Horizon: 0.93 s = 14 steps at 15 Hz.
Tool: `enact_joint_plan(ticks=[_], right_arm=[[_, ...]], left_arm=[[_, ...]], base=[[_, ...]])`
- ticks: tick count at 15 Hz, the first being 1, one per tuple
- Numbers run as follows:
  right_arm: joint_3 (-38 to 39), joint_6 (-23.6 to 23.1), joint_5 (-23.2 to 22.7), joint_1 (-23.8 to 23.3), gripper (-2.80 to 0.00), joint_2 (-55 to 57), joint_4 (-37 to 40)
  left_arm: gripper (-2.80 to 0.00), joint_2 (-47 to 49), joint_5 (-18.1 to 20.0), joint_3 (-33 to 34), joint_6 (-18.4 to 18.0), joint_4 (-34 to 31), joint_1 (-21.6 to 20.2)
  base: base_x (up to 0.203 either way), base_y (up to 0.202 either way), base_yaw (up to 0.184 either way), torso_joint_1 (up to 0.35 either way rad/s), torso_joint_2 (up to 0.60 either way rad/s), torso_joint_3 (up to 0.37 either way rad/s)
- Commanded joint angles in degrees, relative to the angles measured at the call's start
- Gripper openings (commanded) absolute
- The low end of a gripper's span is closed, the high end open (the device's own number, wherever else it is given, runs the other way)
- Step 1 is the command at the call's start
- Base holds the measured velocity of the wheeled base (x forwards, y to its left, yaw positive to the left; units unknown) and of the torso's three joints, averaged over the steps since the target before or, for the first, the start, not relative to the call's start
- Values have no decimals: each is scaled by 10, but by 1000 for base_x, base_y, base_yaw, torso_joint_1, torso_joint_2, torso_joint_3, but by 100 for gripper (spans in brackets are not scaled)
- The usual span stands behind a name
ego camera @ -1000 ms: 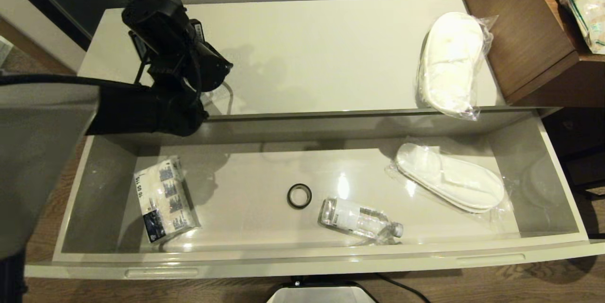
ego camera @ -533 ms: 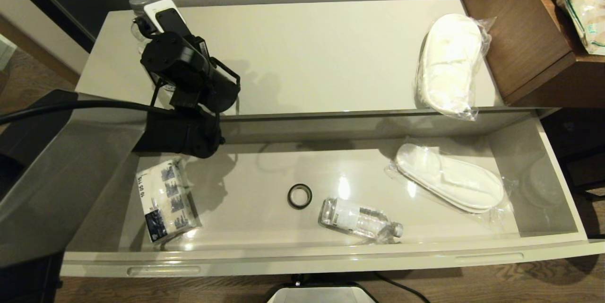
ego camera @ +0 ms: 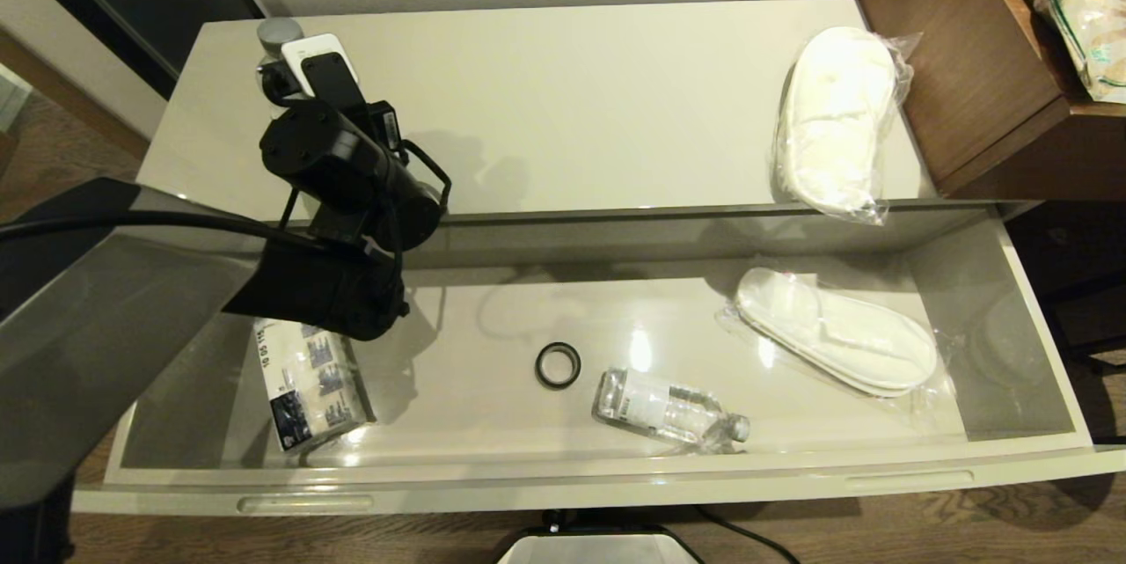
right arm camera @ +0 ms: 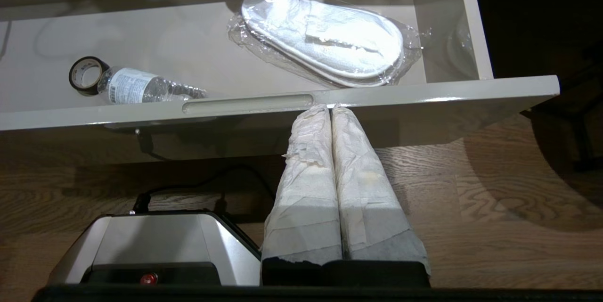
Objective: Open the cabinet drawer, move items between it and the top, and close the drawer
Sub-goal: Place the mineral water on the table
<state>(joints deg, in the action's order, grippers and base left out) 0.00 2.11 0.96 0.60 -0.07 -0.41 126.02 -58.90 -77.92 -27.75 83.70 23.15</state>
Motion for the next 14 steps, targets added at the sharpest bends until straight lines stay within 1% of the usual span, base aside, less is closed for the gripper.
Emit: enact_joint_plan(ticks=[1, 3, 4, 5, 7, 8, 11, 14], right_arm=[[2, 0, 0, 0, -280, -9, 0], [2, 0, 0, 0, -280, -9, 0], [2, 0, 0, 0, -280, -9, 0], [2, 0, 0, 0, -280, -9, 0], [2, 0, 0, 0, -280, -9, 0], [2, 0, 0, 0, -280, -9, 0], [2, 0, 0, 0, -280, -9, 0], [2, 0, 0, 0, -280, -9, 0]], left_arm=[[-280, 14, -13, -2, -2, -1, 1], [-280, 22, -37, -38, -3, -4, -1], [-280, 28, -42, -59, -3, -7, -5], [-280, 31, -45, -63, -4, -10, -8], [-280, 37, -56, -93, -4, -24, -25], [0, 37, -61, -84, -4, -26, -29], [0, 33, -60, -87, -4, -25, -36], [0, 28, -59, -72, -4, -23, -35]], base=[[0, 0, 0, 0, 0, 0], [0, 0, 0, 0, 0, 0], [0, 0, 0, 0, 0, 0], [0, 0, 0, 0, 0, 0], [0, 0, 0, 0, 0, 0], [0, 0, 0, 0, 0, 0], [0, 0, 0, 0, 0, 0], [0, 0, 0, 0, 0, 0]])
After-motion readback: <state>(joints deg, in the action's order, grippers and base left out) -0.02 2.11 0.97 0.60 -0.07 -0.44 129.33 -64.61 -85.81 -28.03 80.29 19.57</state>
